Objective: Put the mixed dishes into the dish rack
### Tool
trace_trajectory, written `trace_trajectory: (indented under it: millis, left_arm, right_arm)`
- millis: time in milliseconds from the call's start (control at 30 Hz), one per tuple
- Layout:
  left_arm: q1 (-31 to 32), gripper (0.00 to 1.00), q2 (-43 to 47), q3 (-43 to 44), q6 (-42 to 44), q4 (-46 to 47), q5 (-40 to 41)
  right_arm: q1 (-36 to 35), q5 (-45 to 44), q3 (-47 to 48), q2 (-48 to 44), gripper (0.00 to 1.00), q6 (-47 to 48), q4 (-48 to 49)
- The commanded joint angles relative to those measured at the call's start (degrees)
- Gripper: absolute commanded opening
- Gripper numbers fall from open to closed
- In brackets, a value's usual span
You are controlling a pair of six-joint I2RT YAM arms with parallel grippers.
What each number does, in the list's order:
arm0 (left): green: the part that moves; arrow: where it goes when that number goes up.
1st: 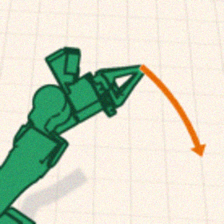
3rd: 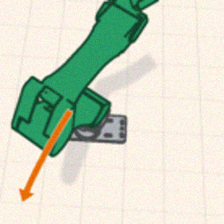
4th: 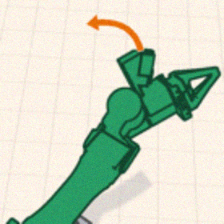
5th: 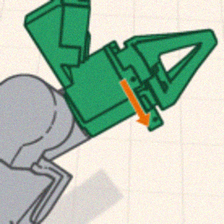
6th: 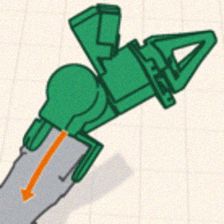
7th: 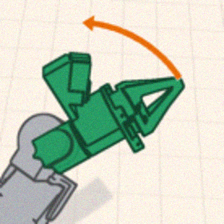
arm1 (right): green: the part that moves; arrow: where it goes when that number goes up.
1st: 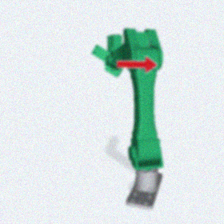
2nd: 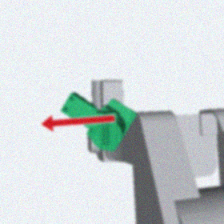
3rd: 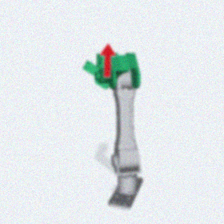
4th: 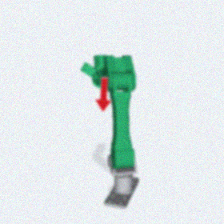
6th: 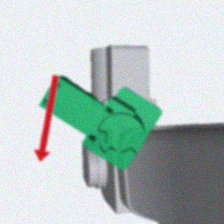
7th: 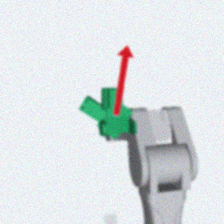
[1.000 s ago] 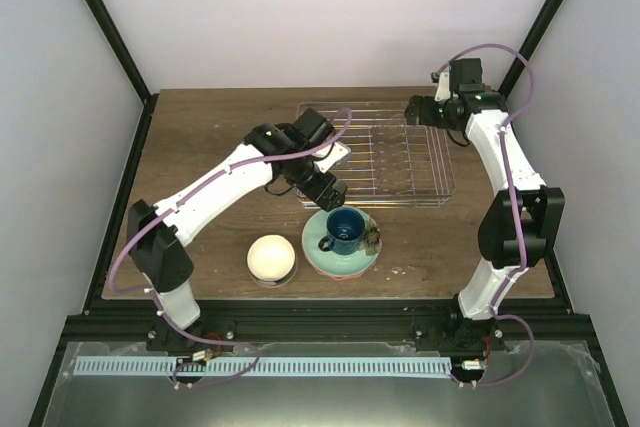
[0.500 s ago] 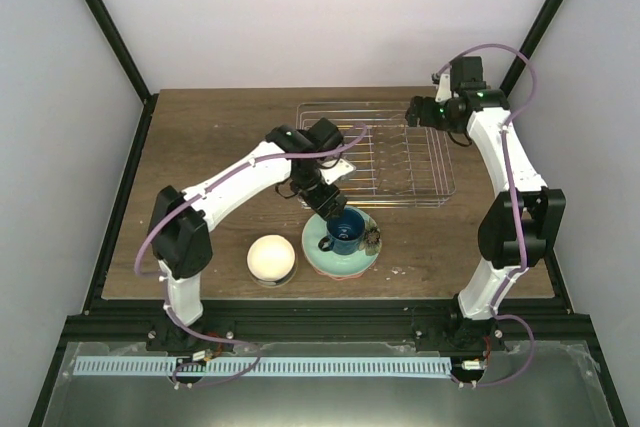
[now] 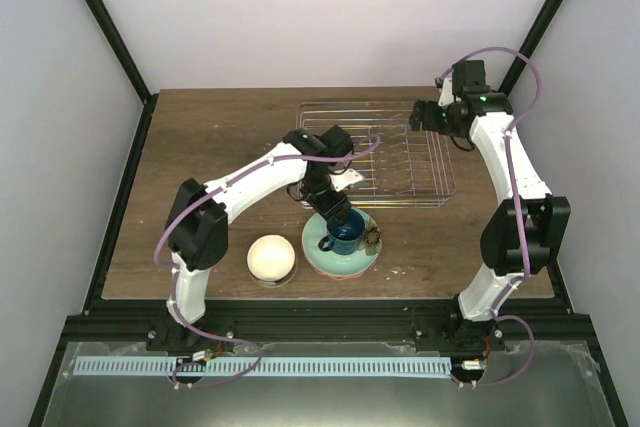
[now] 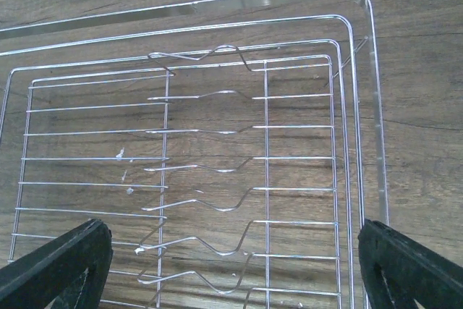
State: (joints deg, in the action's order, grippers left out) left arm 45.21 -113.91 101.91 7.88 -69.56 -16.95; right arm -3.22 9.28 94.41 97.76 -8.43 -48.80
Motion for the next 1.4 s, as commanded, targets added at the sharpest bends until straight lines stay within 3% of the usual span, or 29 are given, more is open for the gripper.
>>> trace_trajectory:
  millis: [0,133,300,533,700,833,1100,1267,1367]
  left_arm:
    - [0.31,0.64,-1.70,1.33,1.19,-0.72,-0.88]
    - [0.75,0.56,-2.63,1.25,1.43,-0.67,-0.89]
    - [0.85,0.34,-2.79,1.16,1.43,-0.60,-0.90]
    - [0.93,0.18,-3.46,0.83,1.34,0.13,-1.76]
    - [0.87,0.01,-2.88,1.21,1.19,-0.05,-1.44]
    - [0.59,0.00,-0.97,1.95,0.90,-0.46,-2.97]
    - [-4.93,0.00,5.52,2.87,-2.14,2.63,-15.73]
    - [-12.02,0.00,10.74,3.34,-7.41,9.09,-22.99]
    - [-17.02,0.00,13.91,0.39,-14.51,18.56,-29.38]
  right_arm:
    - [-0.38,-0.59,-0.24,-1.04,0.94,-0.01,-0.69]
    - [-0.38,-0.73,-0.10,-0.81,0.94,0.22,-0.73]
    - [-0.36,-0.85,-0.02,-0.51,0.94,0.58,-0.69]
    - [-0.38,-1.29,-0.03,0.19,0.94,1.02,-0.70]
    - [-0.38,-1.37,-0.10,0.41,0.94,1.28,-0.45]
    - [-0.38,-0.26,-0.02,0.67,0.94,1.39,-0.12]
    - [-0.38,6.29,-1.61,-0.15,0.95,1.32,2.90]
    - [-0.29,13.30,-4.72,-2.22,0.95,1.24,6.72]
    - [-0.29,19.33,-8.58,-5.24,0.94,1.13,11.46]
